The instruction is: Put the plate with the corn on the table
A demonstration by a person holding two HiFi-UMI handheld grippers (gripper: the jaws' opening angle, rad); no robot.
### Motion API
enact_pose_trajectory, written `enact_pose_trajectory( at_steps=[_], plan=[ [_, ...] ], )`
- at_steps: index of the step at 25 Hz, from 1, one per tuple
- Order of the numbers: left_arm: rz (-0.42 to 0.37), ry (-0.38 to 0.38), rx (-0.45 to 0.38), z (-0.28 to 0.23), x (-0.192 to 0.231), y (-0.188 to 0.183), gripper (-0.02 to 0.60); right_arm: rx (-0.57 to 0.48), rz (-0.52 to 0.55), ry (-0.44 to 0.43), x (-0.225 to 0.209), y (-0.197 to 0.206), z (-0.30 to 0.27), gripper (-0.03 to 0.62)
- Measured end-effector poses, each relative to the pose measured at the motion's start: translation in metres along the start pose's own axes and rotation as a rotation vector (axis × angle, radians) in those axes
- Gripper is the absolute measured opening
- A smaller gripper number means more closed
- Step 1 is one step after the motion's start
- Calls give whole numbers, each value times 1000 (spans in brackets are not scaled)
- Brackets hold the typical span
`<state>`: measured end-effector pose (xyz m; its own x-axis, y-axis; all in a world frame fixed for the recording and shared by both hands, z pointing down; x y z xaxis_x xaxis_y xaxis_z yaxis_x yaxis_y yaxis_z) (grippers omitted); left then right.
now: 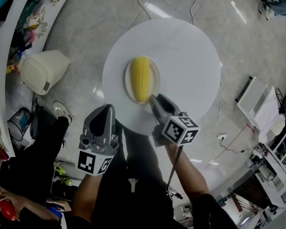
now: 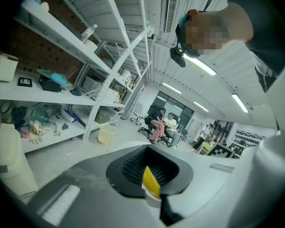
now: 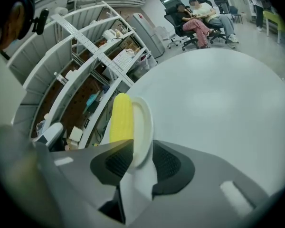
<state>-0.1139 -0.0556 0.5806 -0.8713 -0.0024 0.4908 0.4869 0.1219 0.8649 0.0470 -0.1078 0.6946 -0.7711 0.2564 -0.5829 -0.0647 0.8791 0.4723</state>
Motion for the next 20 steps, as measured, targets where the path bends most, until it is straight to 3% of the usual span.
enact_pose_trajectory(
  at_steps=[11, 18, 20],
  plan=[
    [-10, 14, -17, 11, -10, -9, 2, -64, 13, 1, 8, -6, 16, 121],
    [-31, 11, 8, 20, -19, -17, 2, -83, 86, 20, 22, -10, 32, 12],
    [-33, 17, 9, 22, -26, -22, 2, -94, 107, 9, 30, -13, 39, 11]
  ],
)
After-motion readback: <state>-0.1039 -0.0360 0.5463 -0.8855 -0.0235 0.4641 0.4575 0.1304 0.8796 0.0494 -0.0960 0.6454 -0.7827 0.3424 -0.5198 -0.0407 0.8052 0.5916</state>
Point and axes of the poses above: the fingertips, and each gripper's own axes: z backward along the fingers, x to its left, y out of its underside, the point moved 1 cm from there along z, backward along the fingers, and after that the axes turned 11 degrees about -x, right-handed, at the moved point
